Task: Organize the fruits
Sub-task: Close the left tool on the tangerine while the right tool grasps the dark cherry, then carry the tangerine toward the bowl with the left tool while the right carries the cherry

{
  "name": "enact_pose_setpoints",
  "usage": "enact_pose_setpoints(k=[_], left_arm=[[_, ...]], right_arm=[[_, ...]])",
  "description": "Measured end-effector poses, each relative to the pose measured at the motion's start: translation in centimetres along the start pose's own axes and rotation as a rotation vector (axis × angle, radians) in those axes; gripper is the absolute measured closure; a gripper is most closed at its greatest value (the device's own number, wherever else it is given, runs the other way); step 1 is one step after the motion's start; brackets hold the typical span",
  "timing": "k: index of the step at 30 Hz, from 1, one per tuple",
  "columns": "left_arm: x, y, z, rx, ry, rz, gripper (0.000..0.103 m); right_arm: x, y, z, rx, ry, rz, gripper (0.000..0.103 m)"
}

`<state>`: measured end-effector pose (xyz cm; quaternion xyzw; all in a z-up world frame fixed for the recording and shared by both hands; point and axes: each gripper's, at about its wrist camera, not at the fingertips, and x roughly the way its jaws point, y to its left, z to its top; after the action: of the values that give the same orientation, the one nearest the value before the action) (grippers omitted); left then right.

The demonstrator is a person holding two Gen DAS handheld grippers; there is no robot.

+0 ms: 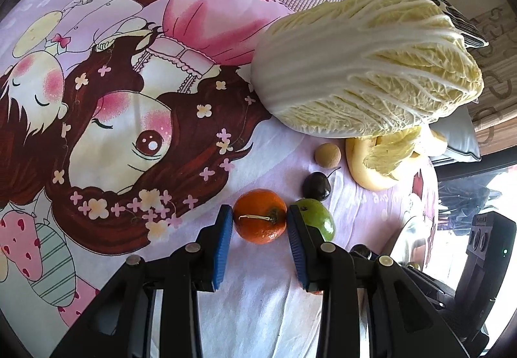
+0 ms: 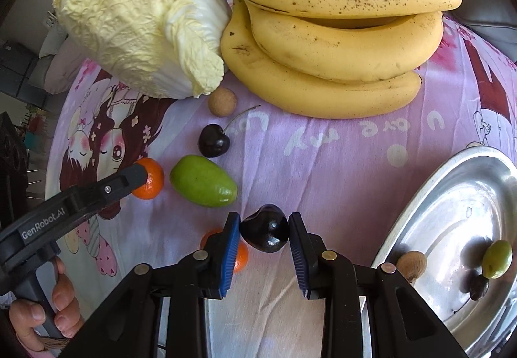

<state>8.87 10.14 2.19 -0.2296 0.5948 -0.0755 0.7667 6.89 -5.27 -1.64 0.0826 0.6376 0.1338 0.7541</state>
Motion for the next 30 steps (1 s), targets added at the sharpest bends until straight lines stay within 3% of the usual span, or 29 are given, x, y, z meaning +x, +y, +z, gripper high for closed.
enact_pose_setpoints(k=[9,18,30], left_arm=[[-1.8,-0.9,-0.3,0.036,-0.025,-0.003,0.068],[-2.4,-2.6,-0.8,0.095,-0.025,-0.005,0.068],[-1.2,-7.4,-3.2,0.223,0.031,-0.032,0.068]], right_arm=[[-2.1,-3.4,-1.8,0.027,-0.007,0.000,0.070],[-4.7,-8.5,-1.5,0.082,-0.036,-0.030,0.070],[-8.9,-16.5,-3.1,0.165,-0.058,-0.073,0.070]])
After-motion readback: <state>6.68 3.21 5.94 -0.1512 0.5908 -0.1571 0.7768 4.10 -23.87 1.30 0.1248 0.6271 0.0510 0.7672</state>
